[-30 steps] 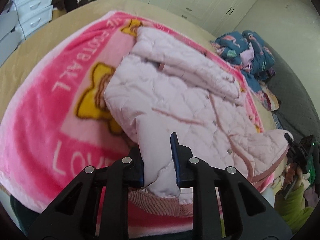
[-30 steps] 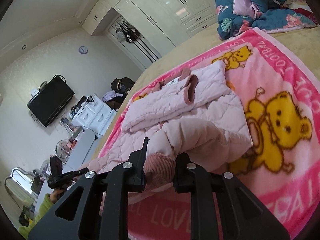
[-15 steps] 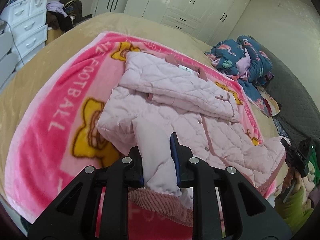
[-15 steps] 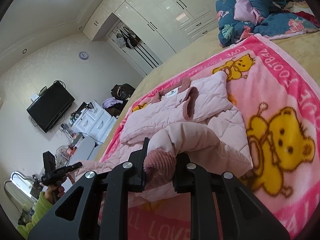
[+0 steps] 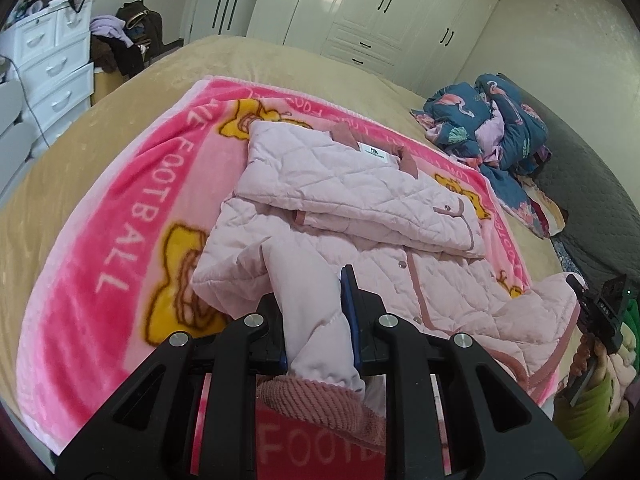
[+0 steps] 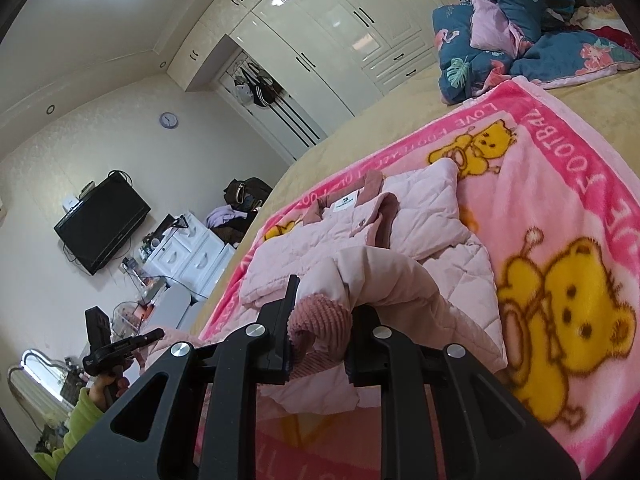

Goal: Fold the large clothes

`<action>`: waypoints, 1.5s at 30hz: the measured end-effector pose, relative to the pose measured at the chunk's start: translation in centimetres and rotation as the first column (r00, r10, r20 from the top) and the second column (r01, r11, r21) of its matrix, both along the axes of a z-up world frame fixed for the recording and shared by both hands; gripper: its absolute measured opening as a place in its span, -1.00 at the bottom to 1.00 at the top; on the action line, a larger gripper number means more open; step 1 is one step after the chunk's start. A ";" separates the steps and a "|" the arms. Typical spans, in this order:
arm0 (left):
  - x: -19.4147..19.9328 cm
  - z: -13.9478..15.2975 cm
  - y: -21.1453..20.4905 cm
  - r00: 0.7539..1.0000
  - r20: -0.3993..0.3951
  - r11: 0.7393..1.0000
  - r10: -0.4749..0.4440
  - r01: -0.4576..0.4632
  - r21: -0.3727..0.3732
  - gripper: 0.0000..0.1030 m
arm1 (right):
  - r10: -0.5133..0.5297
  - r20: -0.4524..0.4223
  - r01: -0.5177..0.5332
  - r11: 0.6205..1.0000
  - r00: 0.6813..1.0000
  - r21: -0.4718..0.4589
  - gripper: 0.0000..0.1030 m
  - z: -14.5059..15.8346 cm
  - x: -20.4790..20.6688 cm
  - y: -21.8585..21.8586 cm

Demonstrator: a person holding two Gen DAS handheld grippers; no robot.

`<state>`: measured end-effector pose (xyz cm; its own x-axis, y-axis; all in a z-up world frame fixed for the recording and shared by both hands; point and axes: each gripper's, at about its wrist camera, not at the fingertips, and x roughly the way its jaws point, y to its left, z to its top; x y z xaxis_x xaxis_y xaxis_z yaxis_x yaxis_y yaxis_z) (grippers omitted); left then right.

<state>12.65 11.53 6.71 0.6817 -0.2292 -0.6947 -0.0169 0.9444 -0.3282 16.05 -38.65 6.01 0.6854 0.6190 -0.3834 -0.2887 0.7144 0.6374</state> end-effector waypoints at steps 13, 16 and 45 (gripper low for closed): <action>3.1 2.1 -0.1 0.999 0.038 1.000 -0.006 0.005 0.005 -0.75 | -0.025 0.040 0.024 1.000 0.999 0.012 -0.66 1.9 2.4 0.1; 3.8 3.1 -0.5 0.998 0.059 1.000 -0.011 0.010 0.018 -0.75 | -0.030 0.061 0.029 1.000 0.998 0.011 -0.66 2.8 3.1 0.1; 10.9 5.8 0.5 0.993 0.116 0.999 0.022 -0.027 0.044 -0.74 | -0.123 0.115 0.122 0.992 0.986 0.017 -0.67 7.3 12.1 0.7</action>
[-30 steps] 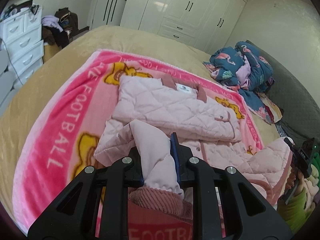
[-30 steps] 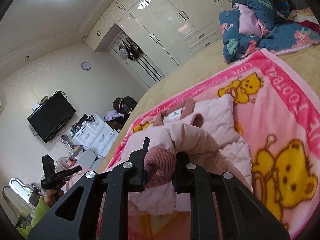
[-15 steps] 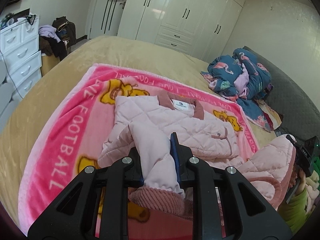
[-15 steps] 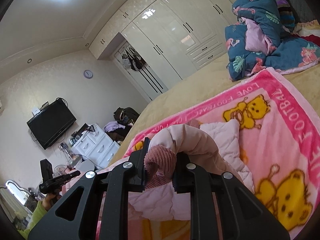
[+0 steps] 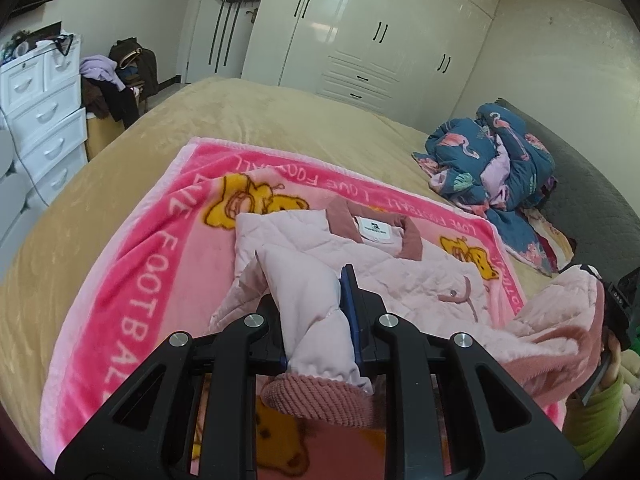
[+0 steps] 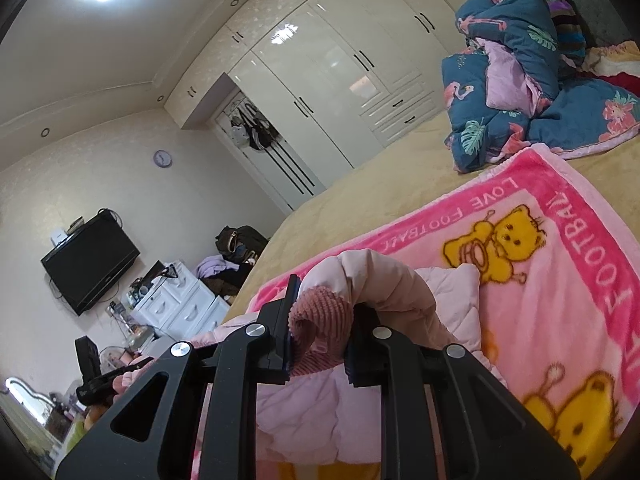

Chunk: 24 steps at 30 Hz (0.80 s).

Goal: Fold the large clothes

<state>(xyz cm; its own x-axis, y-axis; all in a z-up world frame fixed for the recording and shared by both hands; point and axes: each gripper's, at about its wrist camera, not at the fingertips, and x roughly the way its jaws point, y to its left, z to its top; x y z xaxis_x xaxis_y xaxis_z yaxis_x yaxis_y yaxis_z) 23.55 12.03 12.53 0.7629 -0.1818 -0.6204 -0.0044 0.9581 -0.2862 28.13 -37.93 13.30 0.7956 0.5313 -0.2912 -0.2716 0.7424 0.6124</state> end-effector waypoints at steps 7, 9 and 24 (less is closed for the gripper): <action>2.0 -0.4 0.5 1.000 0.004 1.000 0.011 -0.011 0.017 -0.74 | -0.030 -0.017 0.029 0.999 0.999 -0.027 -0.67 0.1 2.5 0.3; 2.6 -0.6 0.5 1.000 0.006 1.000 0.011 -0.011 0.023 -0.74 | -0.038 -0.024 0.038 0.999 0.999 -0.031 -0.67 0.0 3.2 0.5; 5.0 -2.3 0.9 0.999 0.028 0.999 0.031 -0.032 0.043 -0.68 | -0.111 -0.083 0.104 0.992 0.990 -0.077 -0.67 -2.3 7.9 1.2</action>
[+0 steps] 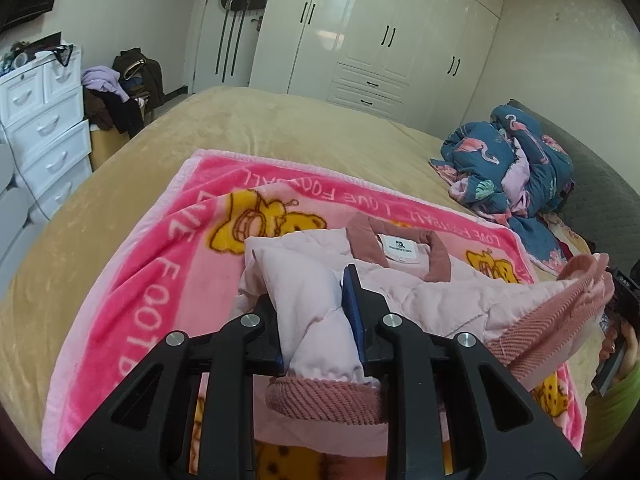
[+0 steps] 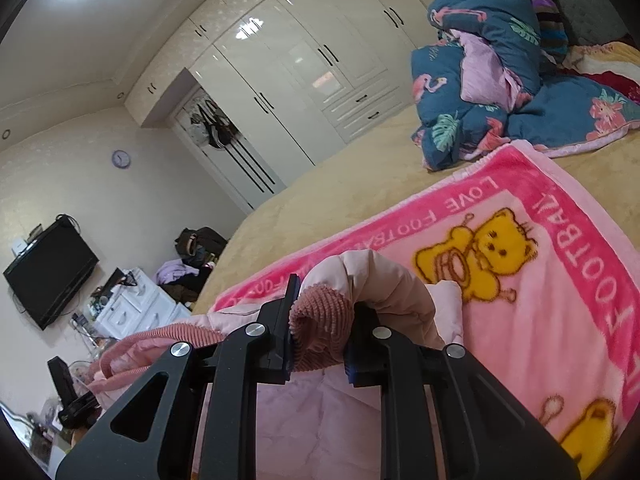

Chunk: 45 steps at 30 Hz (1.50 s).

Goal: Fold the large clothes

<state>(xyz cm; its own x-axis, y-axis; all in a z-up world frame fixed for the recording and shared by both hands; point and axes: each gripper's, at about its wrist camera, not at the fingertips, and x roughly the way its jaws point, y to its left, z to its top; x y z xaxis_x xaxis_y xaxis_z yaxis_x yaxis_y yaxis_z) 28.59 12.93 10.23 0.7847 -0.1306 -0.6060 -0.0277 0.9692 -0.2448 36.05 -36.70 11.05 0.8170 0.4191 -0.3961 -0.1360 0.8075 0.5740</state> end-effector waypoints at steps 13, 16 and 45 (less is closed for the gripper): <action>0.5 -0.9 -0.6 0.999 0.042 1.000 -0.011 0.013 -0.024 0.27 | -0.083 -0.081 0.075 0.993 0.993 -0.091 -0.66 -3.2 3.5 1.0; 0.6 -0.8 -1.0 0.998 0.049 0.999 -0.041 0.041 -0.001 0.37 | -0.100 -0.095 0.090 0.991 0.990 -0.103 -0.66 -3.7 4.1 1.4; 0.6 -5.2 1.5 0.999 -0.026 0.983 0.026 -0.021 0.183 0.82 | -0.079 -0.108 0.058 0.981 0.991 -0.186 0.84 -4.6 2.0 1.9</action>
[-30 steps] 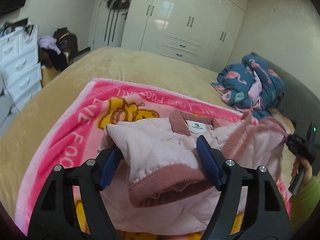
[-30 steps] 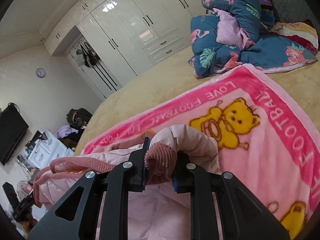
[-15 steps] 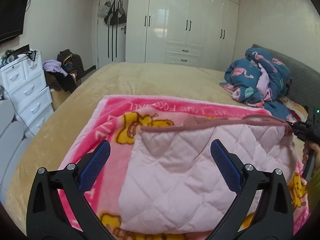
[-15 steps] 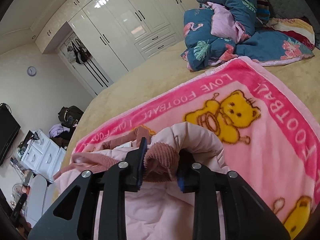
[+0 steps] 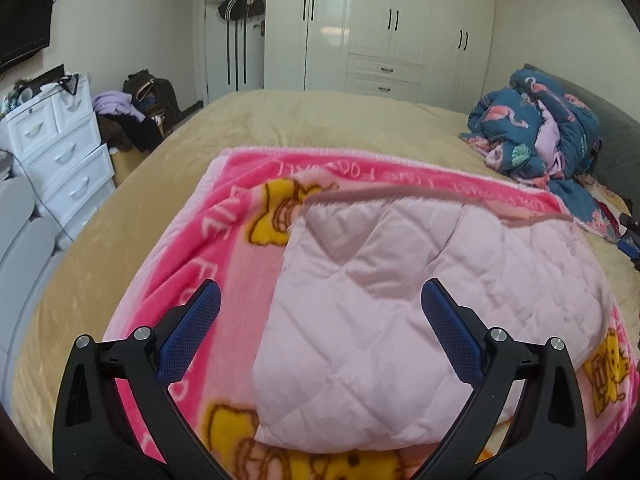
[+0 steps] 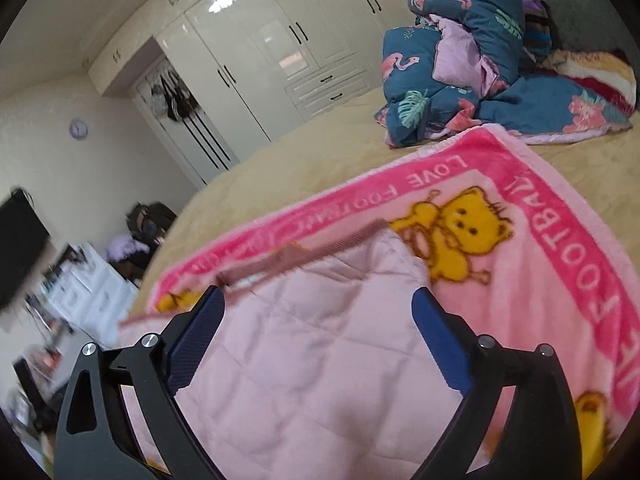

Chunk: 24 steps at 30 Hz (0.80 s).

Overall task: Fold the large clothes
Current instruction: 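Fold the hem up toward the collar with both tools and release, then press the folded jacket flat with both tools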

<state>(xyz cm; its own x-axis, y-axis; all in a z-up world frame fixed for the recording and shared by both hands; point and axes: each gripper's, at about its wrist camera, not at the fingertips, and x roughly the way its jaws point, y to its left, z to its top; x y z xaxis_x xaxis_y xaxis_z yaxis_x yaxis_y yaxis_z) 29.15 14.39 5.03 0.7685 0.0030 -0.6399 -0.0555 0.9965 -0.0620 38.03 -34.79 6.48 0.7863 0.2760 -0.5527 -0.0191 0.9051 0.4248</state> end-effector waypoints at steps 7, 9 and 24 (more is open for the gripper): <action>0.2 -5.0 2.9 0.996 -0.091 0.991 0.013 -0.025 -0.131 0.82 | 0.052 -0.077 -0.069 0.967 0.996 -0.244 0.89 -4.4 -1.3 0.5; 0.5 -6.3 3.1 0.994 -0.113 0.986 -0.014 -0.005 -0.168 0.82 | 0.087 -0.079 -0.106 0.954 0.993 -0.281 0.89 -5.5 -1.6 0.9; 0.2 -7.8 -1.3 0.992 -0.090 0.993 -0.093 0.086 -0.084 -0.48 | 0.166 -0.076 -0.183 0.908 0.983 -0.378 -0.46 -8.9 -1.7 3.0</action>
